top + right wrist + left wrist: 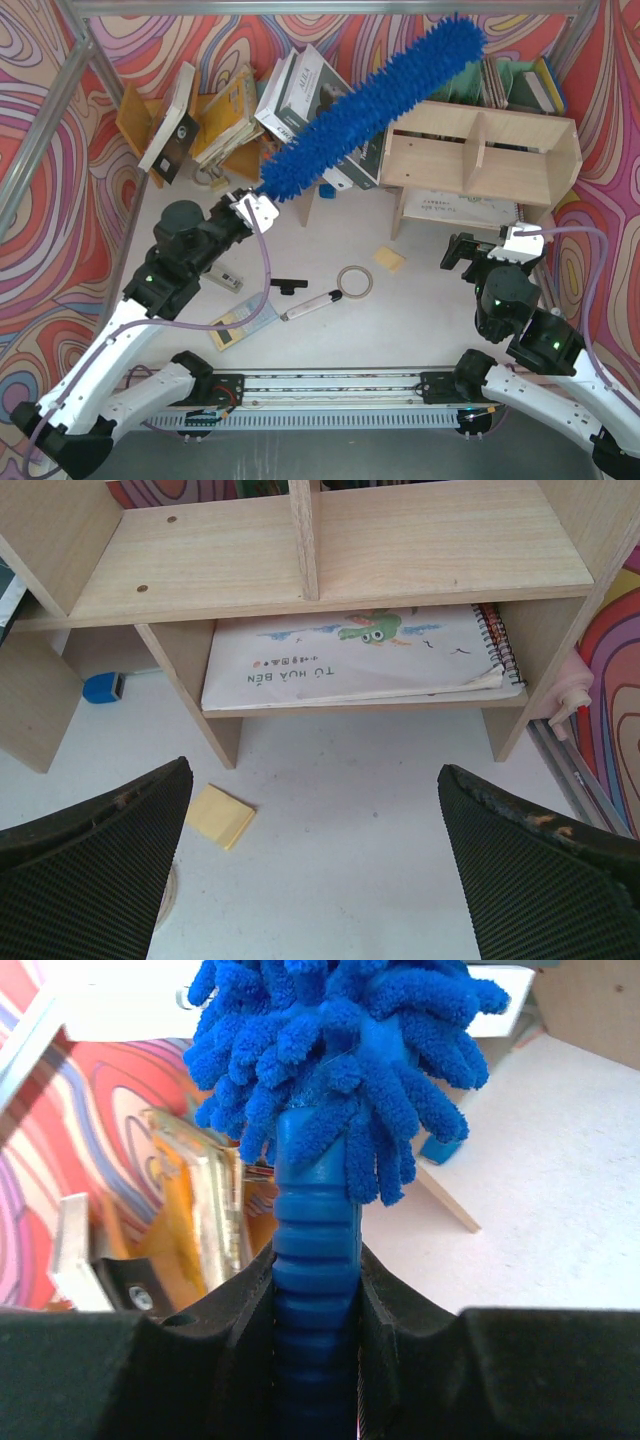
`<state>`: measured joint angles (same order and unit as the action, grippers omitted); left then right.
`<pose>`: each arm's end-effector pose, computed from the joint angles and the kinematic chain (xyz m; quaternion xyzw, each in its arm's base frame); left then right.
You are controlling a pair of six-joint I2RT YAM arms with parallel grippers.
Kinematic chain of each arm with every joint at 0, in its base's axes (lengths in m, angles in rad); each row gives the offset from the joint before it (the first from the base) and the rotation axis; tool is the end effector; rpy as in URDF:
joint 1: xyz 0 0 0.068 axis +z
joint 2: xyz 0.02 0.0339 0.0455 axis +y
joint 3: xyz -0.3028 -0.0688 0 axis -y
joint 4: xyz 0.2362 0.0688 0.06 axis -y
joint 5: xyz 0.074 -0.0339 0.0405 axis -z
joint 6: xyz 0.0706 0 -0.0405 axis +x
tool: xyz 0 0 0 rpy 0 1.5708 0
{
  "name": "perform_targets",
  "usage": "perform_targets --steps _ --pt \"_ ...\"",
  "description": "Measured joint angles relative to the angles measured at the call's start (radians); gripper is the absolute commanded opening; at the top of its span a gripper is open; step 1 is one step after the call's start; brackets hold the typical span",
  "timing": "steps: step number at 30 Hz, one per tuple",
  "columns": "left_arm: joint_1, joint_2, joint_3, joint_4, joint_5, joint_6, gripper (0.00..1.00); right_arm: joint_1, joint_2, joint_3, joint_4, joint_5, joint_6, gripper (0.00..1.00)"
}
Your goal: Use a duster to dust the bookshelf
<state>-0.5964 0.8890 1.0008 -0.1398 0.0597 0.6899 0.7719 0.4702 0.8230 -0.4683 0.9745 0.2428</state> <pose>0.1645 -0.1167 0.4305 0.4464 0.5610 0.0112 0.6971 0.0865 0.0027 0.3755 0.1280 0.7183 -0.0200 0.6835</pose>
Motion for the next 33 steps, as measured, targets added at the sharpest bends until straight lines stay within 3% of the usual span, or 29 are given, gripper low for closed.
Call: perform_targets --steps 7,15,33 --pt "0.026 -0.022 0.021 -0.003 -0.016 0.010 0.00 0.000 0.000 0.000 0.000 -0.003 0.000 0.97" --pt "0.026 0.027 -0.063 -0.008 0.008 -0.024 0.00 0.000 0.000 0.000 0.000 -0.006 0.000 0.97" --pt "-0.036 0.129 -0.113 -0.043 0.048 -0.034 0.00 0.000 0.000 0.000 0.002 -0.006 0.000 0.97"
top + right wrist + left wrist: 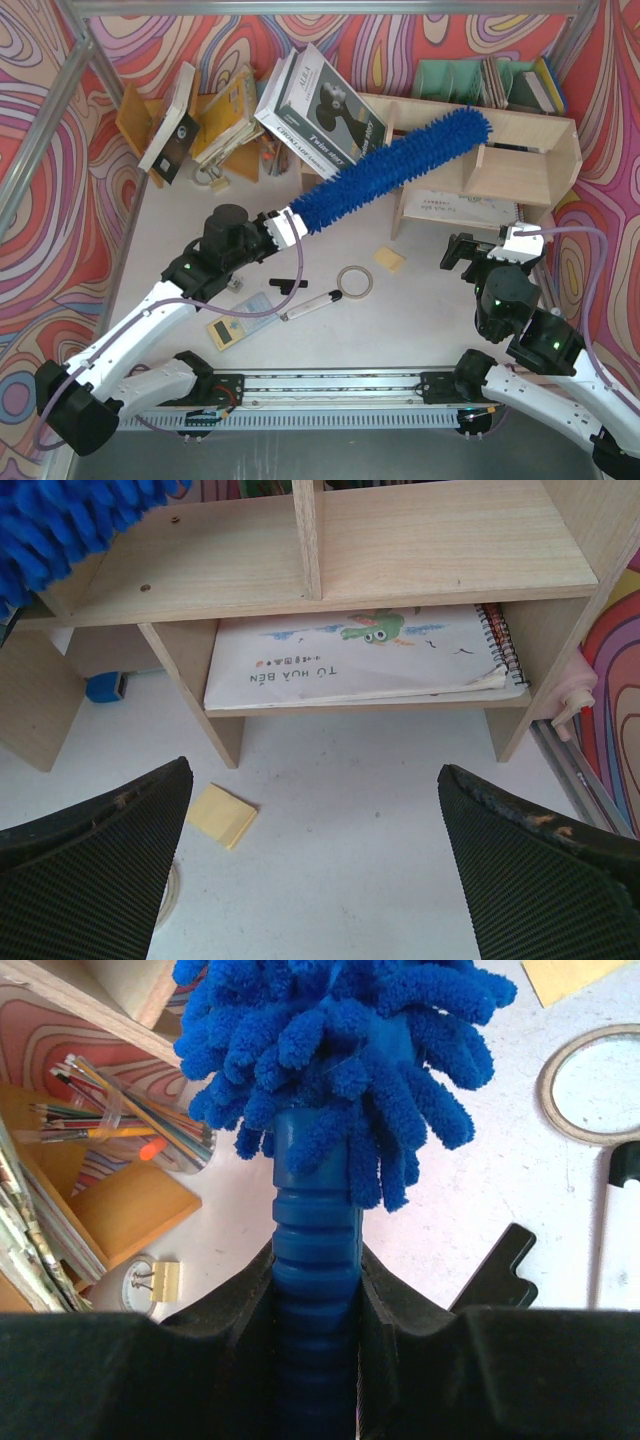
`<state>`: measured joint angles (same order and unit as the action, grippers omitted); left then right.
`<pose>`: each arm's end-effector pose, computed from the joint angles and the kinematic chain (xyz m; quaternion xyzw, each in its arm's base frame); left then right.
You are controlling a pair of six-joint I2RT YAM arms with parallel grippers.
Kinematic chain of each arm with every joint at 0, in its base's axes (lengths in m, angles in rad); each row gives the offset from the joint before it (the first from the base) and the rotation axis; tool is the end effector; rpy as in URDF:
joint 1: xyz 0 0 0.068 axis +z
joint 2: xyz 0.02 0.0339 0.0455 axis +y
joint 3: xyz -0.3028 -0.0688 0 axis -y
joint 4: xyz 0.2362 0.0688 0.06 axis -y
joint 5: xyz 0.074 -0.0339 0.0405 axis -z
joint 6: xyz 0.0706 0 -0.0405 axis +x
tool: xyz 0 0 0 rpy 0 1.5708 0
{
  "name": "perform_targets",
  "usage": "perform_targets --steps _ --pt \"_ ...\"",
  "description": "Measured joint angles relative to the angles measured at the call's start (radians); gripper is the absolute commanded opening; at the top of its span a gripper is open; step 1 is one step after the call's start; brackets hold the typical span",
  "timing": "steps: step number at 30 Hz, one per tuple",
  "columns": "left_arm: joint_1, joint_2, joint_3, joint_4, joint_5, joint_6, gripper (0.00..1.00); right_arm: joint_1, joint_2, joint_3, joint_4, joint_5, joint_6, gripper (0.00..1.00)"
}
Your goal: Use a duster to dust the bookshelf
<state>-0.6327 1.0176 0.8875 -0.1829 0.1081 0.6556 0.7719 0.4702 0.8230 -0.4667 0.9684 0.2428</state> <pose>0.1891 -0.1481 0.3556 0.5103 0.6266 -0.0370 0.5879 0.0866 0.0031 0.3756 0.1264 0.7185 -0.0173 0.6837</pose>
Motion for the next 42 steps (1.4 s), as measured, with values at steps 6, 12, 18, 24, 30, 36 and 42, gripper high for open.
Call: perform_targets --steps 6,12,18,24,30,36,42 --pt "-0.007 0.019 0.000 -0.002 0.003 0.003 0.00 0.000 -0.010 -0.002 0.006 0.000 0.000 0.97" --pt "-0.007 -0.014 0.003 -0.010 -0.014 0.013 0.00 0.000 -0.014 -0.005 0.006 0.000 0.000 0.97" --pt "-0.007 -0.085 0.050 -0.048 -0.065 0.026 0.00 0.000 -0.014 -0.005 0.006 0.000 0.000 0.97" --pt "-0.006 -0.080 0.139 -0.085 -0.079 -0.026 0.00 0.000 -0.014 -0.006 0.006 0.000 0.000 0.97" --pt "-0.006 0.008 0.233 -0.153 -0.074 -0.139 0.00 0.000 -0.014 -0.006 0.006 0.000 0.000 0.97" --pt "-0.018 0.108 0.407 -0.270 -0.066 -0.298 0.00 0.000 -0.014 -0.006 0.006 0.000 0.000 0.97" --pt "-0.056 0.248 0.669 -0.425 -0.132 -0.513 0.00 0.000 -0.014 -0.006 0.006 0.000 0.000 0.97"
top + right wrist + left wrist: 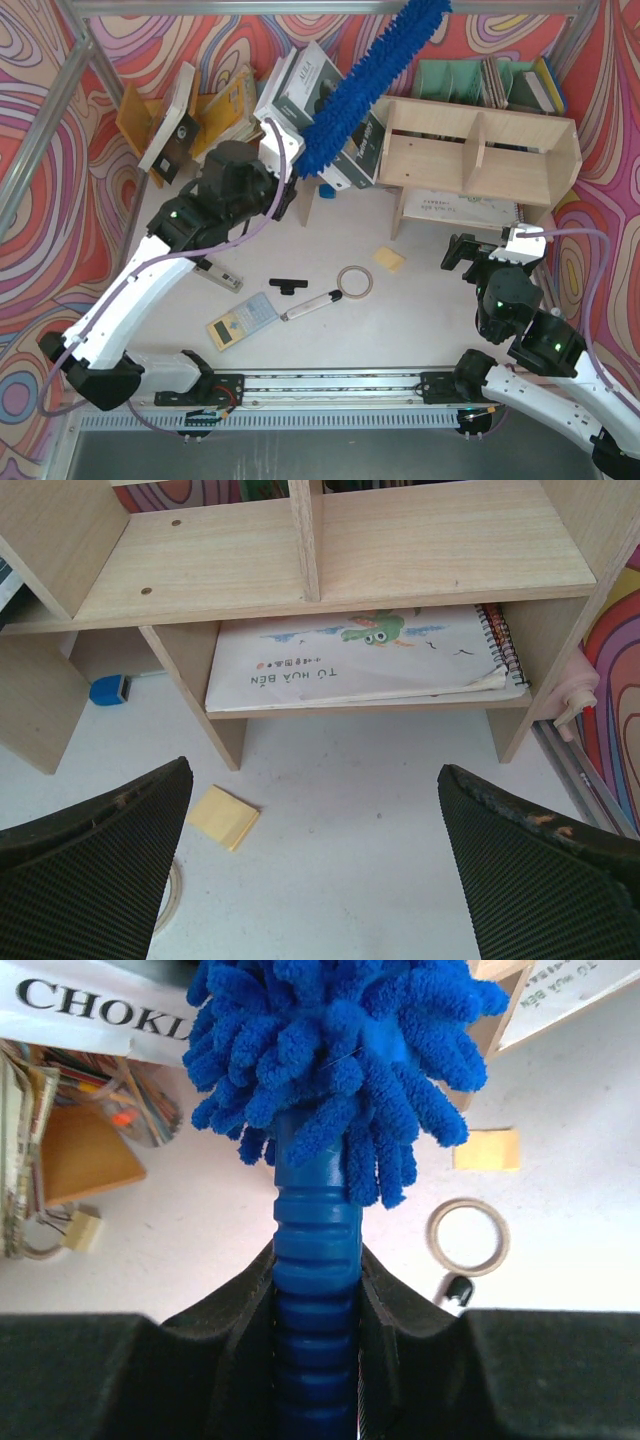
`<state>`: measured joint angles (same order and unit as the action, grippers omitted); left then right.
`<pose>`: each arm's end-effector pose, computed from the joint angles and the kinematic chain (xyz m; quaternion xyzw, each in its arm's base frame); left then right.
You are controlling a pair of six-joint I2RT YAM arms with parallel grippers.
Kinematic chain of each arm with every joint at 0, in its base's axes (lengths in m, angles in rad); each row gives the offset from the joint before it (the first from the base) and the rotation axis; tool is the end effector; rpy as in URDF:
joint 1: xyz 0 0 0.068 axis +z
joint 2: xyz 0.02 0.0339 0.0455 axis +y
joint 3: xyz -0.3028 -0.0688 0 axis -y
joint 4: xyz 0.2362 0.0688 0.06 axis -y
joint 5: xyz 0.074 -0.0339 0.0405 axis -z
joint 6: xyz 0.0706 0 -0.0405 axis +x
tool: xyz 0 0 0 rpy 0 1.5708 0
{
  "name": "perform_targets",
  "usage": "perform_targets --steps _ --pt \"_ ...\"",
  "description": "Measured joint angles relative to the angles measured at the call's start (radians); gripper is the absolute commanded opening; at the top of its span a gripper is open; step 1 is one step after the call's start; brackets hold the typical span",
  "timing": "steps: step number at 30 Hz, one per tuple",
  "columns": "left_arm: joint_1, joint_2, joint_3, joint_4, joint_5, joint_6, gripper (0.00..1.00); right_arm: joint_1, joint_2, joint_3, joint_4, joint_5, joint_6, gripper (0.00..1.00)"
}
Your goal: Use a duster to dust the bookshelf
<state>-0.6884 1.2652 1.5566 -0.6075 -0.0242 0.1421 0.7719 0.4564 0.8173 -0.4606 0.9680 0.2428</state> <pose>0.2137 -0.1736 0.4827 0.3201 0.7436 -0.1489 0.5678 0.0846 0.0012 0.3751 0.1298 0.7151 -0.0130 0.6867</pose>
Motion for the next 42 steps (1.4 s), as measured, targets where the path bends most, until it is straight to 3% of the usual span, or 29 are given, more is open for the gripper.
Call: perform_targets --steps 7,14,22,30,42 --pt "-0.180 0.074 0.060 -0.080 -0.224 -0.155 0.00 0.000 0.000 -0.002 0.000 0.000 0.000 0.98" --pt "-0.288 0.116 0.109 -0.123 -0.426 -0.303 0.00 0.000 -0.004 -0.002 0.000 0.000 0.000 0.97" --pt "-0.372 0.249 0.311 -0.271 -0.614 -0.502 0.00 0.000 -0.004 -0.002 0.003 0.000 -0.005 0.97" --pt "-0.450 0.417 0.484 -0.415 -0.676 -0.611 0.00 0.000 -0.004 -0.002 0.006 0.000 -0.008 0.98" --pt "-0.477 0.451 0.497 -0.410 -0.674 -0.607 0.00 0.000 -0.011 -0.006 0.007 0.000 -0.010 0.98"
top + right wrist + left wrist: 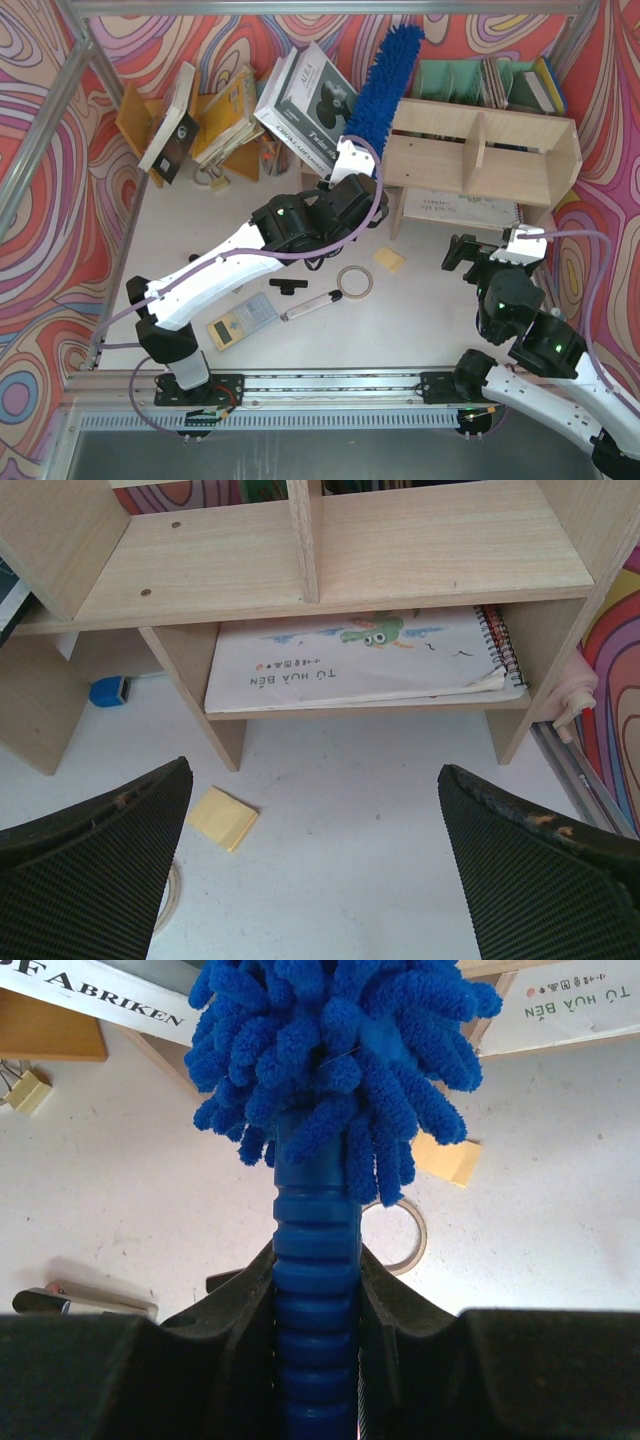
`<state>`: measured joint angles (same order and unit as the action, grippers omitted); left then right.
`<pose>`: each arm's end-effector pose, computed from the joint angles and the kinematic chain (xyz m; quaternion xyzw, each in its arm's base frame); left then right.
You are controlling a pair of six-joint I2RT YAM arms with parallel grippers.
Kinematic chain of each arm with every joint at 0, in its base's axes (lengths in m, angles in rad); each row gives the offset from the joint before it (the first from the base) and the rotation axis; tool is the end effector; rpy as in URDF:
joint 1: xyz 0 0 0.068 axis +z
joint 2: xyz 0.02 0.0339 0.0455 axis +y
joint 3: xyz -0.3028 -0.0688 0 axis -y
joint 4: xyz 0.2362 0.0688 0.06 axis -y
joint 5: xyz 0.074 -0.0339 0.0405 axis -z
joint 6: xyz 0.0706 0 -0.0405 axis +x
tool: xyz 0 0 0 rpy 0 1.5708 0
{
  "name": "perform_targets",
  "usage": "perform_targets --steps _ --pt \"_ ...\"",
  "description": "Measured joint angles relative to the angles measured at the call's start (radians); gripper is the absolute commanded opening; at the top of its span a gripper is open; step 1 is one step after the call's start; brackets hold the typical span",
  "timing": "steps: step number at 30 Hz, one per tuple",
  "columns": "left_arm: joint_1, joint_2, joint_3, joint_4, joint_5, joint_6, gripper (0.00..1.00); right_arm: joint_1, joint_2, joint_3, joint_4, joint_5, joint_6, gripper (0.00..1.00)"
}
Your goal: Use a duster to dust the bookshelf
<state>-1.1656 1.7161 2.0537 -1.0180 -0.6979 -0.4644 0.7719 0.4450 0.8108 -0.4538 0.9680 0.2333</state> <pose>0.1861 -0.3189 0.4674 0.1530 0.8471 -0.0829 0.5021 0.0831 -0.0003 0.3743 0.1292 0.7129 -0.0128 0.6891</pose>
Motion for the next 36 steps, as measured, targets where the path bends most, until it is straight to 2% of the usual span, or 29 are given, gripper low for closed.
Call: perform_targets --steps 8,23,29,36 --pt "-0.025 0.000 0.000 0.017 -0.007 -0.003 0.00 0.000 0.000 -0.001 0.000 0.000 -0.001 0.98" --pt "-0.112 0.082 0.113 -0.021 0.031 0.012 0.00 0.000 -0.007 -0.001 0.000 0.000 -0.001 0.98" --pt "-0.122 0.082 0.126 -0.081 -0.061 0.034 0.00 0.000 -0.007 -0.001 0.000 0.002 -0.001 0.98" --pt "-0.063 0.084 0.151 -0.162 -0.111 0.018 0.00 0.000 -0.007 -0.001 0.000 0.005 0.000 0.98"
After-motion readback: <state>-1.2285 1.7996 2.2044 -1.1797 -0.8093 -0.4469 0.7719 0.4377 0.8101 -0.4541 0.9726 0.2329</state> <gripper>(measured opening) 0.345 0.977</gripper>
